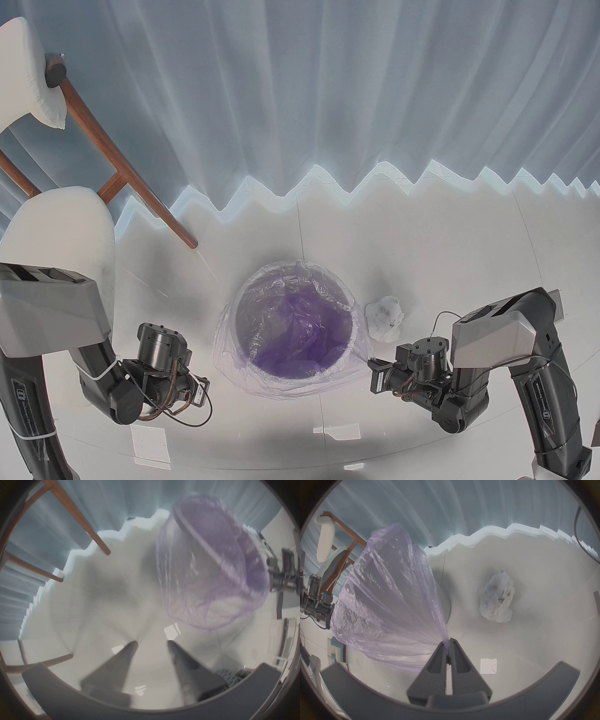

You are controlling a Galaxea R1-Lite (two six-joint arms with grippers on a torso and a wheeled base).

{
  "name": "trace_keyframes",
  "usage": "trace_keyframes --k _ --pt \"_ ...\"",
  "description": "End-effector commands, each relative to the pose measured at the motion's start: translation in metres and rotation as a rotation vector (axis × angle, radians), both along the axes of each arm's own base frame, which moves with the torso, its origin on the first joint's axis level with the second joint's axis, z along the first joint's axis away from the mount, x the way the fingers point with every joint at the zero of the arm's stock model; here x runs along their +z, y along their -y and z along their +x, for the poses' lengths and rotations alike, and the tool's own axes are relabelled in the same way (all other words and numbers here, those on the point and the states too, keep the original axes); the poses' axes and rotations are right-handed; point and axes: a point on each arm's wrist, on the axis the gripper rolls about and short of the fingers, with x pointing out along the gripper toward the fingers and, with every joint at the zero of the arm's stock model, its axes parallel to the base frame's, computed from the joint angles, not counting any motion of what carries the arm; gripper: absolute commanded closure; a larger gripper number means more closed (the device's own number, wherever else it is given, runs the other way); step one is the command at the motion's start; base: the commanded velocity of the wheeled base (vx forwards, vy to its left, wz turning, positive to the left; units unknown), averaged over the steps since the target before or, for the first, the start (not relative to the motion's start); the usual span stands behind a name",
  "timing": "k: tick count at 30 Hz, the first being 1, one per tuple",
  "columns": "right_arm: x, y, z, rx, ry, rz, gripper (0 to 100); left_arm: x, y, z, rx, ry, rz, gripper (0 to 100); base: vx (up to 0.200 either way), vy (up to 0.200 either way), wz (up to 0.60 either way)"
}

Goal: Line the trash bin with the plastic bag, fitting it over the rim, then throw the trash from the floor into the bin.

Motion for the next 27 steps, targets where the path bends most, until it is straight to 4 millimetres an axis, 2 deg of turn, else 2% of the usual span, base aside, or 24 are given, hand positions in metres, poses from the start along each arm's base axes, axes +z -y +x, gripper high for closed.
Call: trace_keyframes --k 1,6,14,27 --pt "0.000 0.000 0.000 0.000 0.002 0.002 100 0.014 -0.018 -0.006 0.078 0.071 -0.143 0 0.000 0.000 0.00" --pt "0.001 0.000 0.000 -0.001 0.003 0.003 100 0.005 -0.016 -0.006 0.174 0.061 -0.258 0 0.000 0.000 0.00" --pt "0.001 0.000 0.000 0.000 0.002 0.002 100 -0.005 -0.004 0.004 0.158 0.052 -0.266 0 0.000 0.000 0.00" --pt "0.000 0.000 0.000 -0.001 0.002 0.001 100 -0.022 0.018 0.047 0.128 0.122 -0.290 0 0.000 0.000 0.00"
